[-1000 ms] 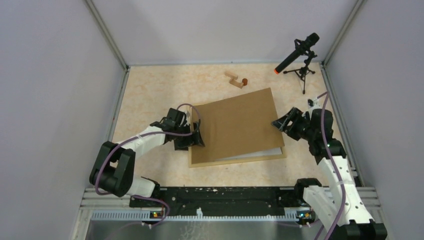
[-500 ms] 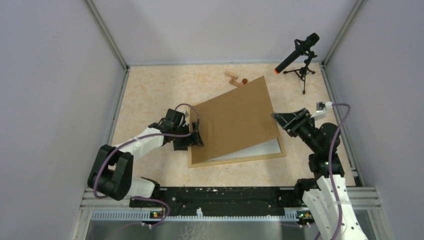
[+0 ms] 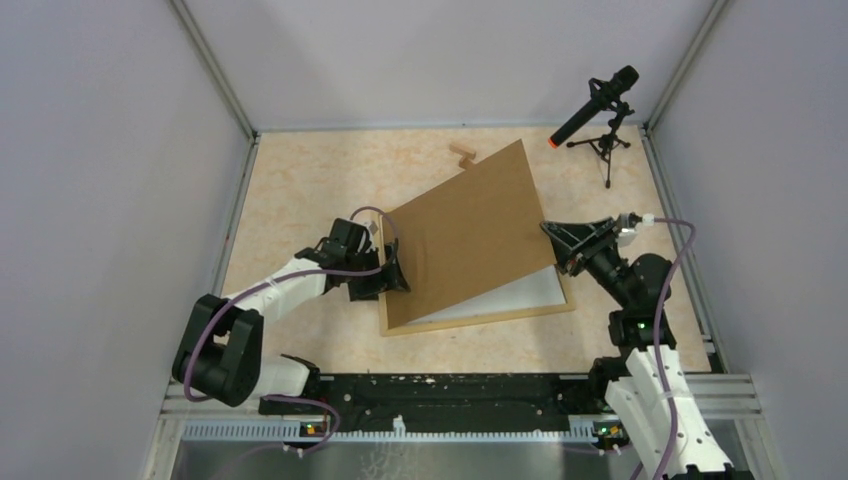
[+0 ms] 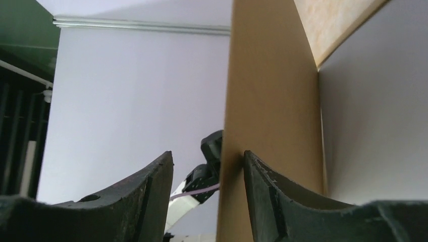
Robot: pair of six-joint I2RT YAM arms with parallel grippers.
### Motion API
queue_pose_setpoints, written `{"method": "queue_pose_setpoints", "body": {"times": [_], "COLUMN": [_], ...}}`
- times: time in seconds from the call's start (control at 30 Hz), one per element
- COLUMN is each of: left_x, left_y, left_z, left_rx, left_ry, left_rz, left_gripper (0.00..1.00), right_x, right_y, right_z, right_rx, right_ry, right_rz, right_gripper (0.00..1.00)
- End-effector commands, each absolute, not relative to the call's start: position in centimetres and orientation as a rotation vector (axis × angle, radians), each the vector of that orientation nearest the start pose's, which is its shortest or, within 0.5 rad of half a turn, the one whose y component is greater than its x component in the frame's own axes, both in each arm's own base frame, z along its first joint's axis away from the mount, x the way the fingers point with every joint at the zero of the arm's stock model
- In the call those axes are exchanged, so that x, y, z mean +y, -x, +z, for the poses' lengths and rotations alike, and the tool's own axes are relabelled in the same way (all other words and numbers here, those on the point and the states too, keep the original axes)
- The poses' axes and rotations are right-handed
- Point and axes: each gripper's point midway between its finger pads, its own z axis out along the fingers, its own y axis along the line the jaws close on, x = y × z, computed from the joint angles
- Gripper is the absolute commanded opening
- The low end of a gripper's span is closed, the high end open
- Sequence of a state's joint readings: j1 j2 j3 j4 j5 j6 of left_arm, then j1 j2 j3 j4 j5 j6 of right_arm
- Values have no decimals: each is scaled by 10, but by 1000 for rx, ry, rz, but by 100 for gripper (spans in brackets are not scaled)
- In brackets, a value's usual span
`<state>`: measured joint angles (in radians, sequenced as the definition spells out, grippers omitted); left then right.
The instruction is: Put the photo into the frame
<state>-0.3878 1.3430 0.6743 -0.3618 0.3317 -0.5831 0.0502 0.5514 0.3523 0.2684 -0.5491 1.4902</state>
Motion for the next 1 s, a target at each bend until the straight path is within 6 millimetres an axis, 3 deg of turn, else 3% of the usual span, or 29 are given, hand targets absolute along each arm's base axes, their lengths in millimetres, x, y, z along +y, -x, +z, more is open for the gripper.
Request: {"method": "queue_pose_setpoints", "body": {"times": [0.0, 0.13, 0.2, 0.33, 0.4, 0.47, 0.57, 0.73, 0.87, 0.97], "left_x": [-192, -192, -191, -189, -190, -190, -190, -190, -195, -195], "left_y": [-222, -223, -223, -223, -223, -223, -223, -223, -220, -219], "left_z": [54, 57, 57, 58, 58, 58, 57, 57, 59, 62], "left_rx": [2700, 2693, 2692, 2685, 2682, 2683, 2682, 2671, 2661, 2645], "left_ry": [102, 98, 95, 90, 88, 84, 81, 85, 96, 113], "left_rz": [-844, -846, -842, -832, -832, -834, -834, -844, -923, -979], "left_gripper": [92, 93, 93, 93, 93, 93, 93, 94, 96, 98], "right_x": [155, 157, 162, 157, 155, 156, 157, 151, 143, 139], "right_y": [-229, -234, -238, -245, -245, -246, -248, -253, -261, -263], "right_z": [283, 287, 281, 247, 238, 235, 231, 221, 233, 232], "right_rx": [1600, 1613, 1740, 2045, 2121, 2150, 2163, 2055, 1877, 1860], "right_ry": [-800, -777, -703, -584, -476, -399, -320, -355, -336, -322], "right_rz": [1844, 1836, 1721, 1389, 1307, 1280, 1270, 1233, 1225, 1187], "right_gripper": [52, 52, 51, 49, 30, 19, 0, 0, 0, 0]}}
